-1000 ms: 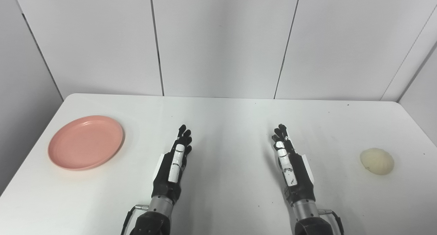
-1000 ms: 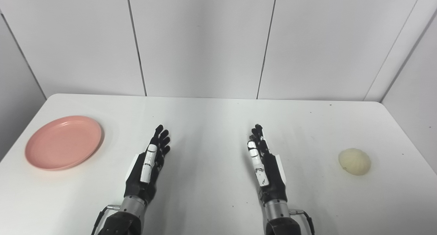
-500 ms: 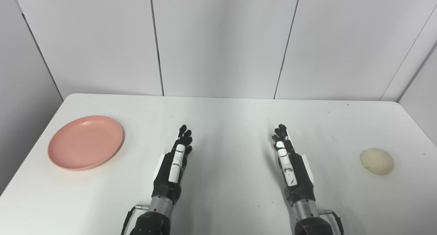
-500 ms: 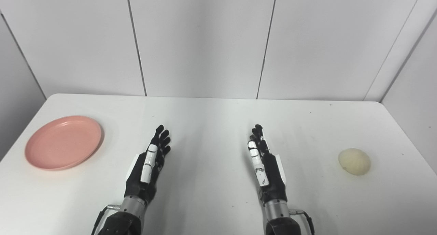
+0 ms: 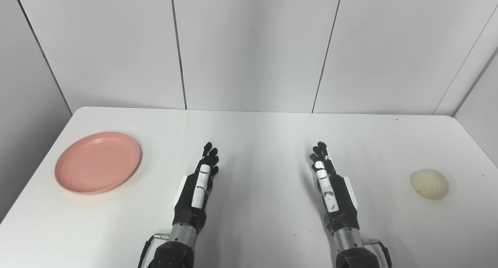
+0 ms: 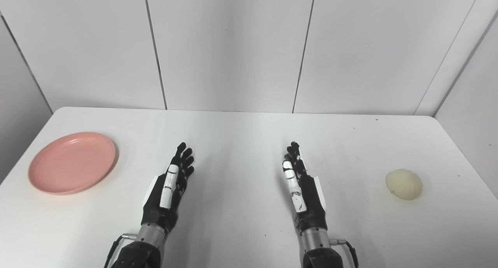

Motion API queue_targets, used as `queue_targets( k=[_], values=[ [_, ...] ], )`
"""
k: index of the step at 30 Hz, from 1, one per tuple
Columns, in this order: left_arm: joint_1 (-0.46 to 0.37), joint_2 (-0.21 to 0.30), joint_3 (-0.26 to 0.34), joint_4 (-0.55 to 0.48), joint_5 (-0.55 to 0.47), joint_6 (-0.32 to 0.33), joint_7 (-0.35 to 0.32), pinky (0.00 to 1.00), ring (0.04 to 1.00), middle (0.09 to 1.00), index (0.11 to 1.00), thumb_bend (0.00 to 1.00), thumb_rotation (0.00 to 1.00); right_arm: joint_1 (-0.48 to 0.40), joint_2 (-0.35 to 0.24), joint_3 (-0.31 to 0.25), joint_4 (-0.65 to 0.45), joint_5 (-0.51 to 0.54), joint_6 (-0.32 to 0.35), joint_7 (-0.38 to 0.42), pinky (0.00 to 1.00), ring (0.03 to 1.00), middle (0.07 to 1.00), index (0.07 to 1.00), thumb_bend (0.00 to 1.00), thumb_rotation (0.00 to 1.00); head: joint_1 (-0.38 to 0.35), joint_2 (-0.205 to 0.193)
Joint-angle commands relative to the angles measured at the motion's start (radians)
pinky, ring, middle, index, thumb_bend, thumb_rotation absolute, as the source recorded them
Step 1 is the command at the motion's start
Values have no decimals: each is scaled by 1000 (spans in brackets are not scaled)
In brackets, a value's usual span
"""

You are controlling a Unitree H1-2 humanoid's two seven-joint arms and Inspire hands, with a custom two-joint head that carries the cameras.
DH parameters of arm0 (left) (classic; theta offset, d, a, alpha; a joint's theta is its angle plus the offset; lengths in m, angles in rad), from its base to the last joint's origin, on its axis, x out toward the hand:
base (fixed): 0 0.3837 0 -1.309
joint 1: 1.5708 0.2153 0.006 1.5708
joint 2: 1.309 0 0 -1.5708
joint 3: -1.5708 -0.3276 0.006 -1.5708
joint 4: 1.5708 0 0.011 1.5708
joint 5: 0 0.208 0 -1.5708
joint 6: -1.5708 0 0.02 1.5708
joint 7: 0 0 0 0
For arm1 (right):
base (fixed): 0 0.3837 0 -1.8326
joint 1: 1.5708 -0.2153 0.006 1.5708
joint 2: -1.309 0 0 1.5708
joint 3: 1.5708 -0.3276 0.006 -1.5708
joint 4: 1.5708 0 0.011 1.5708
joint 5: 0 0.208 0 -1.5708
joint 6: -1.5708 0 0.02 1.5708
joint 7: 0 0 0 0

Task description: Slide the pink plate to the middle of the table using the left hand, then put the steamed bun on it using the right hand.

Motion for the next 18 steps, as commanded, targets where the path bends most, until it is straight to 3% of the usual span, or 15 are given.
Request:
queue_targets(
  k=[1, 8, 18],
  values=[
    [10, 7, 4, 18, 1, 13, -1, 1000, 1000, 1000, 1000, 653, 1000, -6, -1, -1, -1, 1, -17, 5, 1000, 970, 976, 989, 547, 902, 1, 1],
    [13, 13, -7, 19, 57, -15, 29, 1000, 1000, 1000, 1000, 625, 1000, -5, 2, -2, -4, -3, -20, 0, 1000, 963, 972, 983, 539, 902, 1, 1],
    [17, 15, -9, 18, 54, -18, 22, 1000, 1000, 1000, 1000, 615, 1000, -2, 2, -2, -10, 2, -13, 3, 1000, 965, 975, 984, 535, 908, 1, 2]
  ],
)
